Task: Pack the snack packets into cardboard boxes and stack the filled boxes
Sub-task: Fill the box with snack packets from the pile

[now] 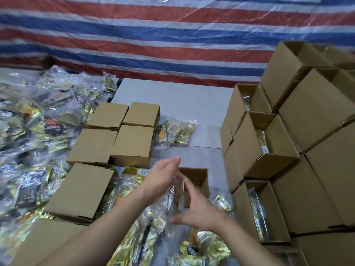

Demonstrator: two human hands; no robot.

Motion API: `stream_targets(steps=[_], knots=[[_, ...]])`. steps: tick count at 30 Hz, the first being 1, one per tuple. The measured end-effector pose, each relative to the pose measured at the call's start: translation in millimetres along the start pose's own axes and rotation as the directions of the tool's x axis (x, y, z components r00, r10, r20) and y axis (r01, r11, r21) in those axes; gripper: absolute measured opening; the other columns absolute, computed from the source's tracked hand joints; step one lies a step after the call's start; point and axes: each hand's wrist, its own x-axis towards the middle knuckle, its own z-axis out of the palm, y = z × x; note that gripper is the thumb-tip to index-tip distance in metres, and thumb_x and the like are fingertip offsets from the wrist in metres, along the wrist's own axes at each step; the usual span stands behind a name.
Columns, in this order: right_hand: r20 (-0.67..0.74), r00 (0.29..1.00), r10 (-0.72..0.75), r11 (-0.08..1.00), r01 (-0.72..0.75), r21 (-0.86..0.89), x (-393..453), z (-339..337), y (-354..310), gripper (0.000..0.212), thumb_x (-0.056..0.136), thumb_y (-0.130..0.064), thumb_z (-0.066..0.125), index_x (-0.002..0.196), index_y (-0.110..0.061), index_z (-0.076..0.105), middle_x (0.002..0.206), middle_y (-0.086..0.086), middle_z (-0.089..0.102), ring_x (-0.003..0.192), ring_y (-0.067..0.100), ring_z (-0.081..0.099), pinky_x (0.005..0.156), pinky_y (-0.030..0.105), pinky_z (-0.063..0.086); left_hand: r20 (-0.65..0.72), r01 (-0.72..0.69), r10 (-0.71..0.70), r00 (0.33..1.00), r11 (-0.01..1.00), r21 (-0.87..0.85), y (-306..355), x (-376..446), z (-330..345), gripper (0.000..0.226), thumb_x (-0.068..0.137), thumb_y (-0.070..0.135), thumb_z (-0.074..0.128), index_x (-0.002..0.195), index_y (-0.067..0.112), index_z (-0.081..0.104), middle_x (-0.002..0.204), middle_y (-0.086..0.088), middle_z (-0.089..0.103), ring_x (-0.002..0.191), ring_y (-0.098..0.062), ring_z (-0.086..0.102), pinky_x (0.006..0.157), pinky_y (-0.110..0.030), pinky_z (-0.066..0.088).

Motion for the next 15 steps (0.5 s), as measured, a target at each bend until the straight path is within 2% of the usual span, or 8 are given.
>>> stream_targets(steps=[2, 6, 9, 10, 11, 13, 14, 15], knots=[[-0.073, 0.997, -0.010, 0.999, 0.013, 0.048, -1, 1, -6, 0.130, 0.051, -0.065, 0.090, 0.145, -0.067, 0.002, 0.156, -0.026, 0.029, 0.144, 0.002, 0.029, 0.120, 0.039, 0.028, -0.038, 0.060, -0.063, 0.997, 0.996, -0.069, 14, 3, 1, 0.044, 0.102, 0.050, 0.045, 0.076, 0.016, 0.056, 0.059, 0.006, 0.055, 0.051, -0.006, 0.049, 0.054, -0.023, 0.041], [-0.187, 0.981, -0.054, 0.993, 0.072, 0.094, -2, -2, -14, 0.117, 0.064, -0.059, 0.086, 0.148, -0.062, 0.004, 0.149, -0.028, 0.038, 0.138, 0.000, 0.040, 0.117, 0.039, 0.036, -0.052, 0.132, -0.145, 0.988, 0.972, -0.192, 37, 8, 11, 0.044, 0.102, 0.047, 0.047, 0.071, 0.016, 0.050, 0.050, 0.003, 0.047, 0.042, -0.010, 0.042, 0.043, -0.019, 0.035], [-0.218, 0.974, -0.067, 0.977, 0.108, 0.181, -5, -3, -14, 0.101, 0.070, -0.060, 0.077, 0.138, -0.074, 0.004, 0.142, -0.042, 0.035, 0.135, -0.008, 0.040, 0.112, 0.027, 0.038, 0.088, 0.271, -0.265, 0.960, 0.808, -0.524, 51, 11, 14, 0.035, 0.102, 0.041, 0.051, 0.079, 0.014, 0.053, 0.062, -0.006, 0.052, 0.053, -0.020, 0.050, 0.057, -0.029, 0.042], [-0.255, 0.965, -0.060, 0.962, 0.124, 0.243, -5, -3, -14, 0.095, 0.069, -0.062, 0.075, 0.137, -0.075, 0.009, 0.141, -0.039, 0.039, 0.132, -0.008, 0.044, 0.108, 0.024, 0.041, 0.115, 0.283, -0.266, 0.957, 0.775, -0.566, 52, 12, 14, 0.032, 0.102, 0.040, 0.051, 0.088, 0.012, 0.055, 0.071, -0.011, 0.056, 0.061, -0.024, 0.056, 0.065, -0.033, 0.047], [-0.307, 0.951, -0.030, 0.935, 0.135, 0.329, -4, -5, -15, 0.090, 0.068, -0.062, 0.073, 0.140, -0.069, 0.018, 0.142, -0.029, 0.047, 0.127, -0.003, 0.051, 0.103, 0.024, 0.045, 0.113, 0.271, -0.251, 0.961, 0.783, -0.560, 52, 14, 15, 0.033, 0.103, 0.040, 0.049, 0.097, 0.009, 0.057, 0.083, -0.016, 0.061, 0.074, -0.027, 0.060, 0.075, -0.038, 0.050], [-0.376, 0.919, 0.114, 0.815, 0.131, 0.565, -2, -9, -17, 0.084, 0.069, -0.057, 0.072, 0.145, -0.044, 0.040, 0.128, -0.005, 0.064, 0.107, 0.011, 0.067, 0.085, 0.027, 0.055, 0.024, 0.168, -0.172, 0.985, 0.907, -0.387, 47, 16, 16, 0.043, 0.105, 0.042, 0.043, 0.109, 0.003, 0.060, 0.106, -0.021, 0.065, 0.094, -0.028, 0.062, 0.093, -0.046, 0.050], [-0.361, 0.914, 0.185, 0.711, 0.129, 0.691, 0, -12, -18, 0.080, 0.071, -0.053, 0.073, 0.143, -0.029, 0.048, 0.116, 0.003, 0.068, 0.095, 0.018, 0.070, 0.076, 0.029, 0.056, -0.026, 0.105, -0.115, 0.993, 0.963, -0.248, 43, 16, 17, 0.045, 0.105, 0.045, 0.041, 0.111, 0.006, 0.062, 0.108, -0.015, 0.067, 0.097, -0.024, 0.063, 0.093, -0.043, 0.051], [-0.330, 0.914, 0.238, 0.595, 0.131, 0.793, 2, -15, -21, 0.077, 0.075, -0.051, 0.075, 0.140, -0.016, 0.053, 0.107, 0.008, 0.069, 0.086, 0.022, 0.069, 0.071, 0.033, 0.056, -0.062, 0.044, -0.051, 0.997, 0.993, -0.114, 40, 13, 18, 0.045, 0.103, 0.049, 0.042, 0.115, 0.012, 0.063, 0.107, -0.004, 0.068, 0.098, -0.016, 0.064, 0.087, -0.033, 0.054]])
